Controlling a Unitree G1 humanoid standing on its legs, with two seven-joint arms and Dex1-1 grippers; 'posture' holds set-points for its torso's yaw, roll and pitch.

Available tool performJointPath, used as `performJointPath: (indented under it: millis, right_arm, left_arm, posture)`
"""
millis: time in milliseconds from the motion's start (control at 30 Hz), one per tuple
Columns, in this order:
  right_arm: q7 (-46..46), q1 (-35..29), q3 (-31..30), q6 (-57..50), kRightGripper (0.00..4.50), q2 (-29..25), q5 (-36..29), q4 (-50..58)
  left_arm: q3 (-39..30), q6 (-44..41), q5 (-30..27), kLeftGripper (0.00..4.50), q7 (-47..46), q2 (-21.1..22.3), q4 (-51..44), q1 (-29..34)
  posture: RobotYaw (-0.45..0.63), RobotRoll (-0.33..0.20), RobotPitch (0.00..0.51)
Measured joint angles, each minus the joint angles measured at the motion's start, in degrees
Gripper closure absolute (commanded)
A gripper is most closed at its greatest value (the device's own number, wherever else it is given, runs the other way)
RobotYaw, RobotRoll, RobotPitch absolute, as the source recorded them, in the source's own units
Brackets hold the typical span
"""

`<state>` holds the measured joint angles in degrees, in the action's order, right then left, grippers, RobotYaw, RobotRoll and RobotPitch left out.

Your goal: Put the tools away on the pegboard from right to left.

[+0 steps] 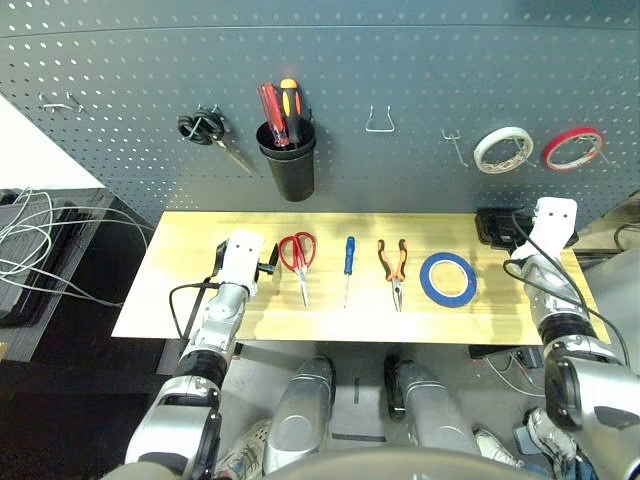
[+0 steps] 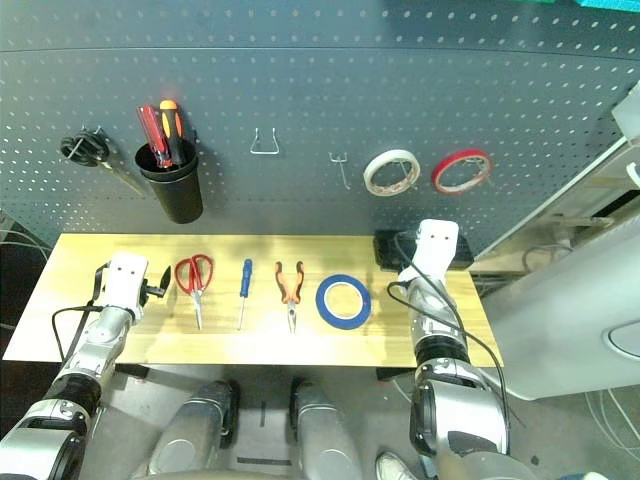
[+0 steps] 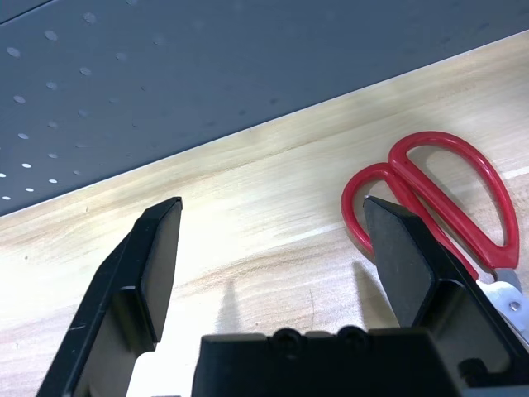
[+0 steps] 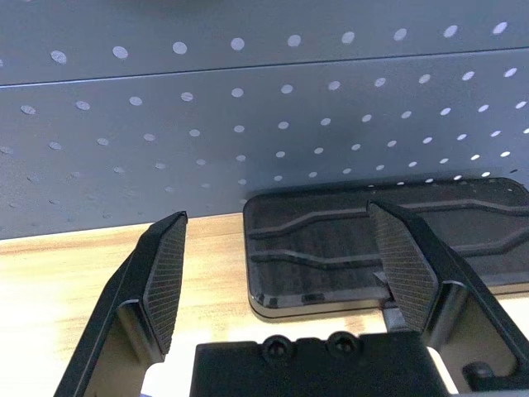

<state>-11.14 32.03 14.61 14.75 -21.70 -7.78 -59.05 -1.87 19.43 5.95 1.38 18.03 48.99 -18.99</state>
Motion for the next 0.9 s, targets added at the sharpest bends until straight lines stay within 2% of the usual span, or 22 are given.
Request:
performJointPath:
  millis: [100,233,367,567,900]
  right_arm:
    - [-1.67,0.12,-0.04,-0.04,0.00,-0.04,-0.02,-0.20]
    - [-6.08,-0.29,-1.15,-2.22,0.00,0.07,-0.11,1.65]
    - [-9.61,-4.85,-2.94,-7.80,0.00,1.59,-0.20,7.58]
    - [-9.53,-10.80,-4.96,-17.03,0.00,3.05,0.00,12.87]
    - [-7.45,-11.18,-7.86,-29.68,0.00,2.36,2.87,14.03]
  left_arm:
    - [0.02,-0.20,-0.11,0.03,0.83,0.07,-0.67,0.06]
    - [1.56,-0.09,-0.67,0.03,7.01,0.12,-4.20,0.09]
    - [5.86,-0.06,0.35,0.03,14.15,0.33,-8.65,0.65]
    - [9.58,-1.26,1.51,0.03,19.23,0.60,-14.20,0.89]
    - [14.25,-5.04,3.33,0.03,24.97,0.21,-19.50,2.54]
  posture:
    - [0.10,0.000,0.219]
    - [0.11,0.000,0.198]
    - [0.12,0.000,0.185]
    - [0.13,0.000,0.179]
    - [0.14,0.000,0.194]
